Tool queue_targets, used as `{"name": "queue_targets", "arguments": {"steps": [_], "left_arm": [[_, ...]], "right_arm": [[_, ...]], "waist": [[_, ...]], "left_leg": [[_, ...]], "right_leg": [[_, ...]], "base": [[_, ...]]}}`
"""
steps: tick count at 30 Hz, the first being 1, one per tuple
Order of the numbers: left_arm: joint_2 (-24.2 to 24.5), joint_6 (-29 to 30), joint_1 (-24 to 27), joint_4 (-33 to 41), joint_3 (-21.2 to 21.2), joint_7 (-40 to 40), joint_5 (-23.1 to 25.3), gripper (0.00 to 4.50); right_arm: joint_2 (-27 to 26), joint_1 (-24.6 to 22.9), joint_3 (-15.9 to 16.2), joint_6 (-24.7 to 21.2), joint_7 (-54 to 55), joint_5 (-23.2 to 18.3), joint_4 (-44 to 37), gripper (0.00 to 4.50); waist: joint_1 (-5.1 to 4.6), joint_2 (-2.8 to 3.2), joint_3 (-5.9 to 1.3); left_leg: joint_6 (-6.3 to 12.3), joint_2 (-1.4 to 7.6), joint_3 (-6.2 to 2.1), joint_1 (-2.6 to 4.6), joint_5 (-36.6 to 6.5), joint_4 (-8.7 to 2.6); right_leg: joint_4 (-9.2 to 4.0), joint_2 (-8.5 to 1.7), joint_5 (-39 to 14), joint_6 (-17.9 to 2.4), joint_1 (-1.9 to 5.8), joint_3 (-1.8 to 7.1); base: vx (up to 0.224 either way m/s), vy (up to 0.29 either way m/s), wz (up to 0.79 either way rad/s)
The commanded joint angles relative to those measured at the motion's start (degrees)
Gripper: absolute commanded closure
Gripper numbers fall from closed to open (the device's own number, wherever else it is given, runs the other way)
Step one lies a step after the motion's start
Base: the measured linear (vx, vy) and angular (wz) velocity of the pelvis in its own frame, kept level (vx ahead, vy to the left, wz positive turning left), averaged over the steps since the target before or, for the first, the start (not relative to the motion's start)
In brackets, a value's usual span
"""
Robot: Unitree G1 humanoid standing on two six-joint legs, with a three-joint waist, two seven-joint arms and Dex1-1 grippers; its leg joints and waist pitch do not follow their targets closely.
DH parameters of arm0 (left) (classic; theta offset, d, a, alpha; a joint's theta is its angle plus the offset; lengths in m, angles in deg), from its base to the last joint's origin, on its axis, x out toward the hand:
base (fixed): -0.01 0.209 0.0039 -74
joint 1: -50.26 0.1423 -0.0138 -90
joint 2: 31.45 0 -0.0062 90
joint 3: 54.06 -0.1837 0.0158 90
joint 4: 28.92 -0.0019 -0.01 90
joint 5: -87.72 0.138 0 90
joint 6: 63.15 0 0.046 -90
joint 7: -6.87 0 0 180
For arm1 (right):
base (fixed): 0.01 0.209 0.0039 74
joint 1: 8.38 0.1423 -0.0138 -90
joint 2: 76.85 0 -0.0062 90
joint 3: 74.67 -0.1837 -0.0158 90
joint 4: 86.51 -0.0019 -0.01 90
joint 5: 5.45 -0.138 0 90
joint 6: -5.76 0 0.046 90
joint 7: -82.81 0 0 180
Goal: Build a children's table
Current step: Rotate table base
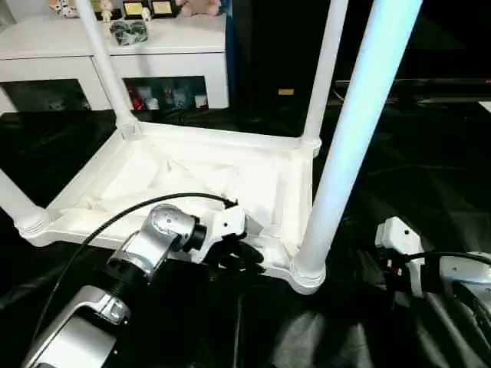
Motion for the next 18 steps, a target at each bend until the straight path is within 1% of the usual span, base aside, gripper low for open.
{"name": "queue_targets", "arguments": {"steps": [1, 2, 3, 4, 5, 6, 7, 8, 9, 10, 11, 12, 13, 14, 16, 17, 18], "left_arm": [[0.35, 3.85, 0.43, 1.25, 0.74, 0.47, -0.75, 4.01], [0.71, 5.35, 1.07, 2.02, 0.65, -0.28, -0.41, 4.01], [0.78, 5.63, 1.21, 2.15, 0.65, -0.58, -0.29, 4.04], [1.32, 6.91, 2.25, 3.24, 0.71, -3.33, 0.9, 4.08], [1.44, 6.9, 2.62, 3.62, 0.81, -4.24, 1.32, 4.31], [1.28, 8.63, 3.44, 4.67, 1.92, -6.52, 1.07, 4.31], [1.2, 9.44, 3.66, 4.99, 2.29, -7.1, 0.88, 4.39], [1.14, 10.35, 4.15, 5.83, 2.81, -8.39, 0.9, 4.41], [1.09, 11.31, 4.59, 6.63, 3.35, -9.9, 1.08, 4.43], [1.01, 12.7, 5.14, 7.78, 4.01, -11.53, 1.33, 4.47], [0.97, 13.26, 5.34, 8.23, 4.26, -12.12, 1.44, 4.47], [0.84, 15.46, 6.55, 10.77, 5.45, -15.38, 2.03, 4.47], [0.81, 16.67, 7.36, 12.42, 5.97, -16.96, 2.39, 4.47], [0.8, 18.29, 8.68, 14.9, 6.58, -19.05, 2.96, 4.47], [0.91, 21.55, 11.1, 19.66, 6.91, -21.64, 3.89, 4.47], [0.9, 22.3, 11.57, 20.6, 6.97, -22.1, 3.97, 4.47], [0.76, 23.48, 12.84, 23.02, 7.14, -23.3, 4.13, 4.47]], "right_arm": [[0.6, 0.11, -0.17, 0.47, -0.37, -0.01, -0.36, 0.0], [0.26, 0.38, 0.08, 0.85, -0.19, 0.25, 0.3, 0.0], [0.18, 0.45, 0.15, 0.93, -0.14, 0.32, 0.44, 0.0], [-0.22, 0.76, 0.49, 1.29, 0.04, 0.6, 0.9, 0.0], [-0.31, 0.8, 0.54, 1.42, 0.07, 0.65, 0.96, 0.0], [-0.62, 1.23, 0.58, 1.57, 0.26, 0.7, 1.23, 0.0], [-0.71, 1.38, 0.58, 1.6, 0.33, 0.71, 1.34, 0.0], [-0.83, 1.59, 0.61, 1.71, 0.45, 0.79, 1.5, 0.0], [-0.94, 1.82, 0.66, 1.96, 0.57, 0.96, 1.7, 0.0], [-1.03, 2.11, 0.72, 2.22, 0.69, 1.08, 1.95, 0.0], [-1.07, 2.22, 0.75, 2.32, 0.74, 1.13, 2.04, 0.0], [-1.38, 2.73, 0.82, 2.5, 0.87, 1.12, 2.43, 0.0], [-1.64, 3.05, 0.91, 2.64, 1.02, 1.18, 2.71, 0.0], [-2.1, 3.57, 1.11, 2.91, 1.35, 1.38, 3.2, 0.0], [-3.09, 4.31, 1.38, 3.45, 2.13, 1.81, 3.83, 0.0], [-3.31, 4.46, 1.4, 3.57, 2.32, 1.9, 3.95, 0.0], [-4.0, 4.87, 1.45, 3.97, 2.93, 2.15, 4.29, 0.0]], "waist": [[0.17, -1.15, -2.7], [0.16, -1.5, -2.66], [0.2, -1.34, -2.65], [0.13, -1.42, -2.65], [0.03, -1.7, -2.59], [-0.07, -1.81, -2.55], [-0.1, -1.67, -2.65], [-0.12, -1.75, -2.66], [-0.19, -1.71, -2.7], [-0.48, -1.98, -2.85], [-0.54, -1.87, -2.85], [-0.76, -2.23, -2.91], [-0.87, -2.13, -2.95], [-1.06, -2.14, -2.87], [-1.48, -2.13, -2.92], [-1.58, -2.16, -2.96], [-1.54, -2.15, -2.88]], "left_leg": [[3.78, 5.27, -2.18, -0.09, -9.62, -5.7], [4.15, 5.26, -2.15, -0.18, -9.08, -5.71], [4.18, 5.31, -2.18, -0.19, -8.91, -5.73], [4.41, 5.3, -2.18, -0.24, -8.61, -5.73], [4.58, 5.28, -2.17, -0.35, -8.52, -5.79], [4.8, 5.26, -2.2, -0.45, -8.61, -5.84], [5.09, 5.2, -2.17, -0.48, -7.53, -5.79], [5.26, 5.17, -2.13, -0.52, -7.11, -5.76], [5.34, 5.22, -2.16, -0.58, -6.63, -5.77], [5.88, 5.15, -2.15, -0.84, -5.08, -5.65], [6.15, 5.08, -2.2, -0.9, -4.69, -5.63], [6.62, 4.99, -2.08, -0.79, -4.38, -5.48], [6.7, 5.04, -2.12, -0.82, -4.02, -5.43], [7.09, 5.01, -2.08, -0.89, -3.6, -5.4], [7.62, 5.06, -2.05, -0.81, -2.8, -5.42], [7.83, 5.07, -2.04, -0.86, -2.54, -5.4], [8.11, 4.96, -1.98, -0.8, -2.4, -5.36]], "right_leg": [[-5.05, -5.76, -14.21, -16.21, 2.41, 2.79], [-5.14, -5.78, -14.19, -16.16, 2.4, 2.76], [-5.1, -5.84, -14.2, -16.18, 2.38, 2.76], [-5.12, -5.84, -14.3, -16.05, 2.4, 2.72], [-5.17, -5.77, -14.4, -15.96, 2.42, 2.64], [-5.24, -5.82, -15.5, -15.59, 2.46, 2.56], [-5.29, -5.85, -15.26, -15.43, 2.51, 2.52], [-5.29, -5.77, -14.89, -15.35, 2.48, 2.52], [-5.15, -5.8, -14.14, -15.5, 2.55, 2.5], [-4.84, -5.72, -11.17, -15.88, 2.8, 2.4], [-4.8, -5.73, -10.54, -15.96, 2.85, 2.36], [-4.84, -5.65, -9.78, -16.16, 2.76, 2.32], [-4.67, -5.78, -9.1, -16.43, 2.89, 2.34], [-4.78, -5.78, -8.94, -16.51, 2.87, 2.3], [-4.81, -5.64, -8.32, -16.96, 2.85, 2.11], [-4.8, -5.63, -7.85, -17.1, 2.91, 2.13], [-4.9, -5.53, -7.9, -17.13, 2.77, 2.1]], "base": [[0.0, 0.0, 0.0], [0.0, 0.0, 0.0], [0.0, 0.0, 0.0], [0.0, 0.0, 0.0], [0.0, 0.0, 0.0], [0.0, 0.0, 0.0], [0.0, 0.0, 0.0], [0.0, 0.0, 0.0], [0.0, 0.0, 0.0], [0.0, 0.0, 0.0], [0.0, 0.0, 0.0], [0.0, 0.0, 0.0], [0.0, 0.0, 0.0], [0.0, 0.0, 0.0], [0.0, 0.0, 0.0], [0.0, 0.0, 0.0], [0.0, 0.0, 0.0]]}}
